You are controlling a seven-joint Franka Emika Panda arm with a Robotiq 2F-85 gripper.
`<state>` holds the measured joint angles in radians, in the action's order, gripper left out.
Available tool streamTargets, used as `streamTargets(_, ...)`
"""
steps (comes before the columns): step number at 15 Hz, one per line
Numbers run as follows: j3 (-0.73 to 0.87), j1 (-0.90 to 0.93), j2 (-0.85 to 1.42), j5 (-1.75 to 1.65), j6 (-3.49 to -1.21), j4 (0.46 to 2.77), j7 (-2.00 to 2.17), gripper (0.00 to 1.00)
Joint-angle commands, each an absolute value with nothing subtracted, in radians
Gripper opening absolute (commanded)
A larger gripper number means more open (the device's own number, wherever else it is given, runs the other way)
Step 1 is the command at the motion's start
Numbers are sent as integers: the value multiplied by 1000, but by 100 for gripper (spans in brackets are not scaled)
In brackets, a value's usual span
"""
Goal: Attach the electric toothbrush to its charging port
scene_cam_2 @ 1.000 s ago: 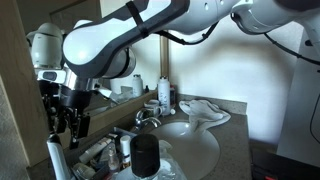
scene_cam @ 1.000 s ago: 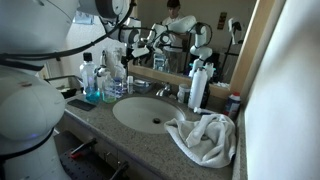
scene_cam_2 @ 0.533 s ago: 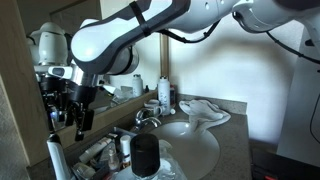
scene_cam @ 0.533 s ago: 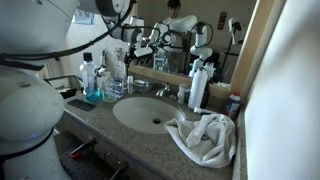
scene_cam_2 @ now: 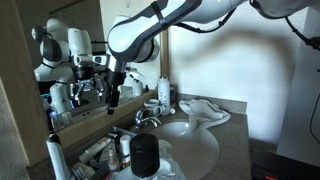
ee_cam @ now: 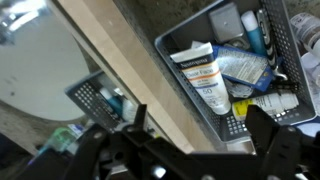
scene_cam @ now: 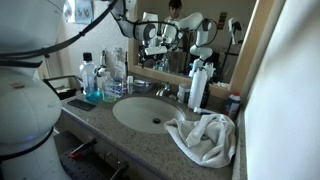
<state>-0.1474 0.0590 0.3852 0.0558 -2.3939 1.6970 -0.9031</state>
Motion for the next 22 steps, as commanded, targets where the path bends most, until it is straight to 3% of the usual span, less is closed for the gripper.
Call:
streamTargets(1,-95,26,225,25,-2390,1839,-751,100)
streamTargets(10,22,-17,-19,-137,-2253,1988,-291,100)
streamTargets(16,37,-33,-76,-143,-2077,2000,-45,100)
streamTargets(22,48,-43,-120,-124,-2067,2037,45,100)
